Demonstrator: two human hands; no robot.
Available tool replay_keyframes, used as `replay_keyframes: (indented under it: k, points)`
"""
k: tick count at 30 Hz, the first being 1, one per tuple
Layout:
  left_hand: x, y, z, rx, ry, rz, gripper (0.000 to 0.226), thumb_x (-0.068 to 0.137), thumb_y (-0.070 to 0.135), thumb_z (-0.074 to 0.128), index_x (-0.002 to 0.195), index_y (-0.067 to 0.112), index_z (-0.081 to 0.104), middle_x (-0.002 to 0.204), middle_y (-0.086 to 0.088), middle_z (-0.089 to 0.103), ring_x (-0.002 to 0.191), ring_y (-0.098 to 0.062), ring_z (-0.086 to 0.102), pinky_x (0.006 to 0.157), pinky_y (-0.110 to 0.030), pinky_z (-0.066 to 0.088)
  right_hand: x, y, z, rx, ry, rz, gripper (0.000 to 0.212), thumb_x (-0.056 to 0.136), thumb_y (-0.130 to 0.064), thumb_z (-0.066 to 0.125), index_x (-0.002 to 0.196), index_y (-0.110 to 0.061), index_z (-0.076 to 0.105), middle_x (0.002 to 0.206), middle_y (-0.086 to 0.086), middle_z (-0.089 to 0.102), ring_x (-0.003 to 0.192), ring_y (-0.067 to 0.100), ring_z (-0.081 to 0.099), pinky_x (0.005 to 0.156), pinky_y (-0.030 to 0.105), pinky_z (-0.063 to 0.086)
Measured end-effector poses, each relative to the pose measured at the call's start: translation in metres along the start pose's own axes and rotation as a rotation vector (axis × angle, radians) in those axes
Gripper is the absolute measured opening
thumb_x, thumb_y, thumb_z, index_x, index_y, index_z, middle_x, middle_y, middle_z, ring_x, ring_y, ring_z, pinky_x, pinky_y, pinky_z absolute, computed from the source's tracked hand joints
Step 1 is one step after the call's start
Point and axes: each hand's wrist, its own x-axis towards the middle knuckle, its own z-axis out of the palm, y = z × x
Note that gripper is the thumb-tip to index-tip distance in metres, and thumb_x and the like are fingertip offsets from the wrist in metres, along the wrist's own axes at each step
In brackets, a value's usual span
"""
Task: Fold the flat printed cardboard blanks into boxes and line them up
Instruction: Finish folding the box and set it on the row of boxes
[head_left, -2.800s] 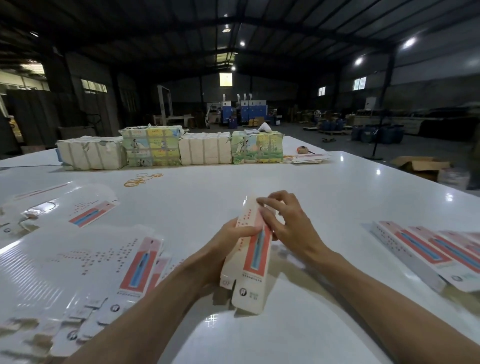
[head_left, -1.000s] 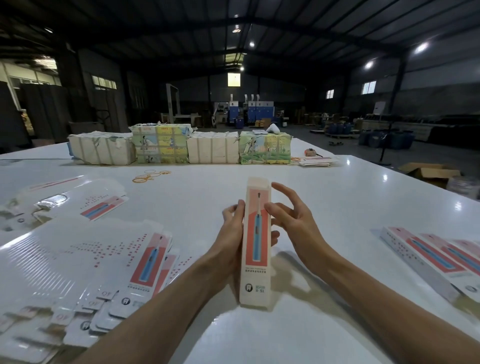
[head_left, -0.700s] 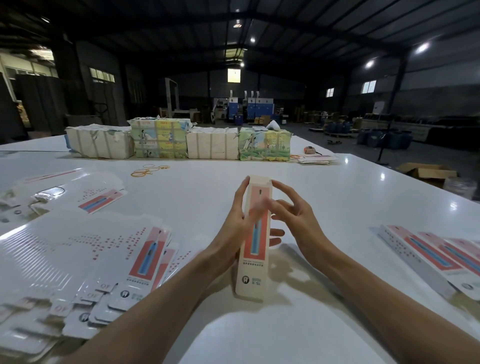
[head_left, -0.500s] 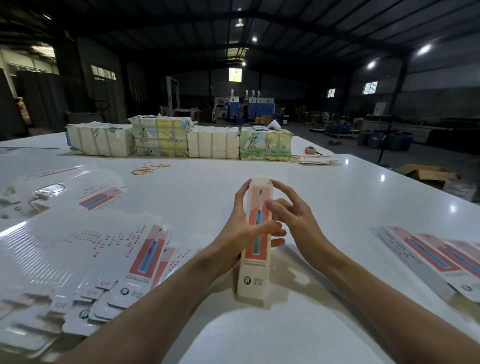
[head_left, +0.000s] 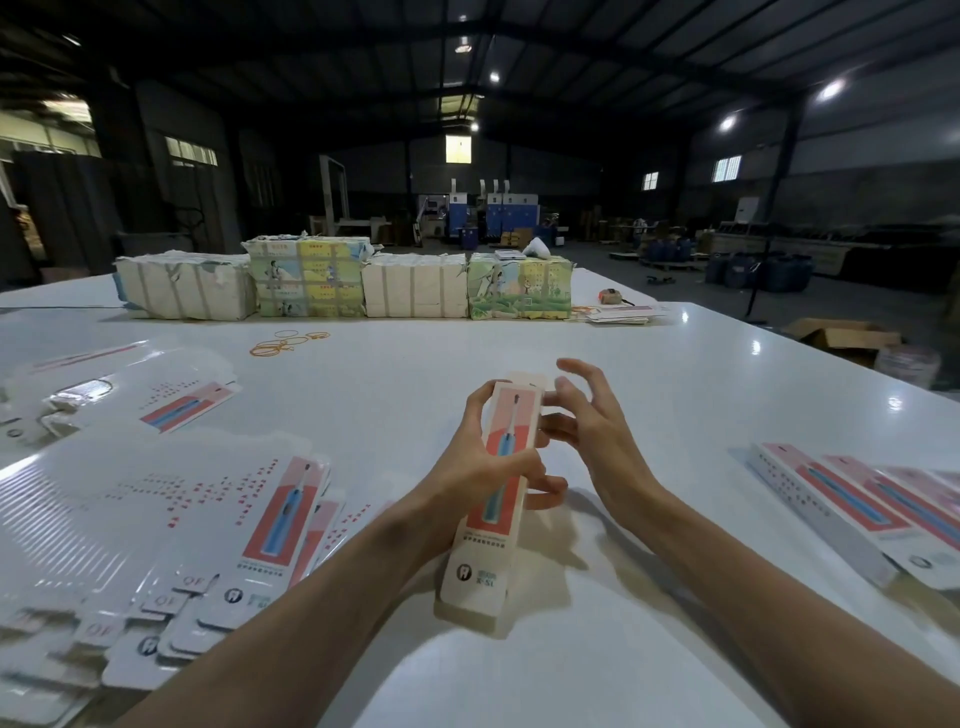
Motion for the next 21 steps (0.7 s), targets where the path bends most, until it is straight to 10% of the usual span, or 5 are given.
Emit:
replay_keyframes:
  k: [21]
  points:
    - [-0.011,0.013,0.000,0.016,-0.141,-0.022,0.100,0.072,0.027,0.081,0.149,0.054,0.022,0.126,-0.002,0.065,0.103,-0.030,0.076,0.085,-0.044,0.066,0.002,-0.010,-0.009,-0.033,-0.012,-0.090,0.019,0.107,-0.009,0.056,0.115,-0.009,0.072,0.106,0.003,0.079,0.099,0.028,0.078,0.083,0.040,0.065]
